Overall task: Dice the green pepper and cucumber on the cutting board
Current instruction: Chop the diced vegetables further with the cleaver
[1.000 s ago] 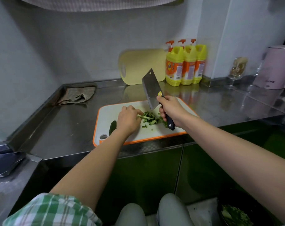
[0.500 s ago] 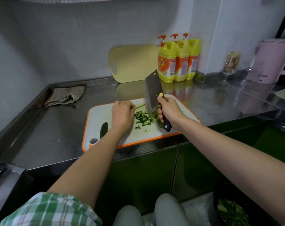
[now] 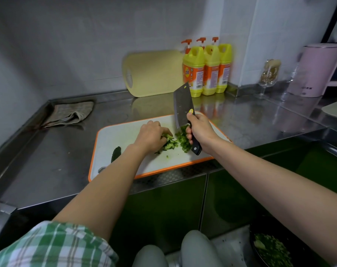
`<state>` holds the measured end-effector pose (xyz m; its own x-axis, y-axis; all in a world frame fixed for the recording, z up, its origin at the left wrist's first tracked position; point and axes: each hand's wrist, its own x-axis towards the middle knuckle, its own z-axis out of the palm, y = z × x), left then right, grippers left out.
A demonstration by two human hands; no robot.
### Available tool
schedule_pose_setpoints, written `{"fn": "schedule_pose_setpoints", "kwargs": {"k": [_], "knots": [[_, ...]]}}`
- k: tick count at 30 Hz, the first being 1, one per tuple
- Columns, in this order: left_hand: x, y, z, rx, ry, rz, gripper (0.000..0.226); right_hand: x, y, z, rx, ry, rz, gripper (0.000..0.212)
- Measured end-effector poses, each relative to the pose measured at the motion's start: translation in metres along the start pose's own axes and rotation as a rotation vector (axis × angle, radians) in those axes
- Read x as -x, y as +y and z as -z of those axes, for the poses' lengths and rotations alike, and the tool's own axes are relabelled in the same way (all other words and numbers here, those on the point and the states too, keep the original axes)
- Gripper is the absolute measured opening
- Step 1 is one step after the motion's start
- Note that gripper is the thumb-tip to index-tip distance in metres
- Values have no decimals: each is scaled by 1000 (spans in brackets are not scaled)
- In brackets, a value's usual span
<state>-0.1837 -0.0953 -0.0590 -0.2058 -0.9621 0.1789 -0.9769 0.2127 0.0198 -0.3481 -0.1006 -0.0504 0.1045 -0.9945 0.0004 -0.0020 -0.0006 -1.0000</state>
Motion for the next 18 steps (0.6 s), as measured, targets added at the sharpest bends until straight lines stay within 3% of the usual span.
{"fn": "schedule_pose_setpoints", "kwargs": {"k": [6,18], "knots": [[-3,-3,1,-104,-4,5,39,-3,1,-2,-7,-12,-9,22],[-2,-10,2,78,117,-8,26,-3,3,-4,9,-8,-8,22]]}}
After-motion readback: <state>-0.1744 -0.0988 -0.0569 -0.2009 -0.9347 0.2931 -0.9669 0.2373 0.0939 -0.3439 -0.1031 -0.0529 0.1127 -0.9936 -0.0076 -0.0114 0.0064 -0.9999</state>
